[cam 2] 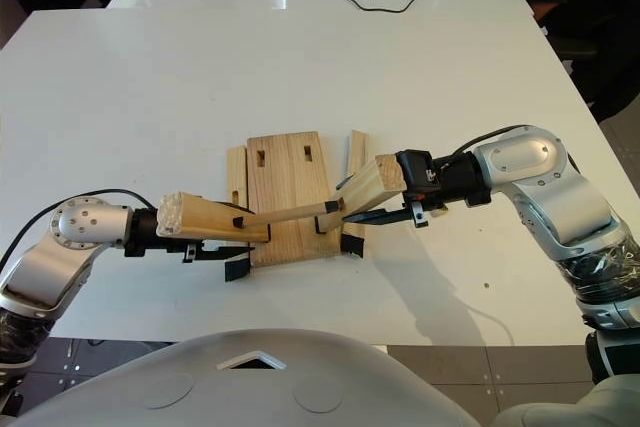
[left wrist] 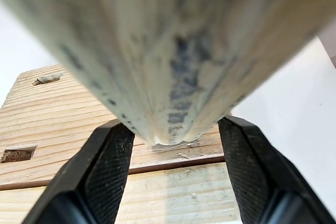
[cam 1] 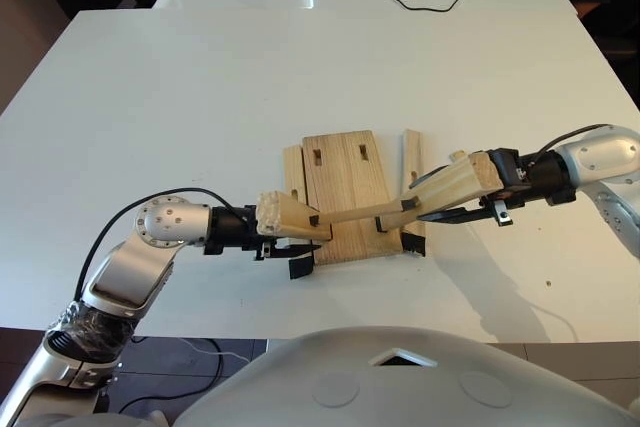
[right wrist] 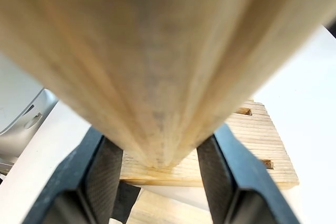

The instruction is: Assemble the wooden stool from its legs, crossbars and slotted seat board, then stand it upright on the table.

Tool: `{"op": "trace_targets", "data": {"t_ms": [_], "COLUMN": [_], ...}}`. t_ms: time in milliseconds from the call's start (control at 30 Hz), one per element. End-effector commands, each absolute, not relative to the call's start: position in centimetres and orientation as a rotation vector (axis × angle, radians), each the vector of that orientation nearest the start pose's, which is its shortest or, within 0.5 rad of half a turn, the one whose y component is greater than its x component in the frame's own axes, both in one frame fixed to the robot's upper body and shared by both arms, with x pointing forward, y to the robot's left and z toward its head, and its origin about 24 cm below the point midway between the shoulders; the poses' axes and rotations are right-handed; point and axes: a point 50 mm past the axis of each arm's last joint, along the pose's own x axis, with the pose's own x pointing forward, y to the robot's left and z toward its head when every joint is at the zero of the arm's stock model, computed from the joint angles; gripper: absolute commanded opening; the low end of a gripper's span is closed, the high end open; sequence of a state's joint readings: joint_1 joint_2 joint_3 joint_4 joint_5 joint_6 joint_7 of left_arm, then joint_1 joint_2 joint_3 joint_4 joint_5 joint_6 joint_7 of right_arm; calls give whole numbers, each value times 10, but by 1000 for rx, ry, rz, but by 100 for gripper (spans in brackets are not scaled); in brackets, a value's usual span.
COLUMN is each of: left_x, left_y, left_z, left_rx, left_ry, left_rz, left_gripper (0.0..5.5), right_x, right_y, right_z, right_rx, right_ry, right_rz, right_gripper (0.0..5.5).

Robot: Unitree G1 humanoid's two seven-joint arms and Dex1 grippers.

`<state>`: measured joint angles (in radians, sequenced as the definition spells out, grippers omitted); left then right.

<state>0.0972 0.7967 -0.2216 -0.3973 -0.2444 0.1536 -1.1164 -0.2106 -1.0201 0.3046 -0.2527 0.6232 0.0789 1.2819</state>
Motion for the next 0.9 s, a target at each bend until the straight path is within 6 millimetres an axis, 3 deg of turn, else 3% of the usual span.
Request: {"op": "trace_targets", "data": {"t_ms": [33,333,600,900], "left_x": [180,178,176,173], "left_y": [152,159,167,157], "left_z": [82,76,84,86], "left_rx": [421,425,513,481], "left_ry": [267,318,319,283], "left_rz": [-1469,-1478,-1561,-1546], "left_gripper": [278,278,278,278], "right_x": [191,194,202,208], "right_y": [-203,-207,-205,-201], "right_z": [56,58,60,56], "right_rx": [-538,-553,-467,-418], "right_ry": [676,672,669,678], "right_rz": [1603,1592,1563,1545], "right_gripper": [199,199,199,199]}}
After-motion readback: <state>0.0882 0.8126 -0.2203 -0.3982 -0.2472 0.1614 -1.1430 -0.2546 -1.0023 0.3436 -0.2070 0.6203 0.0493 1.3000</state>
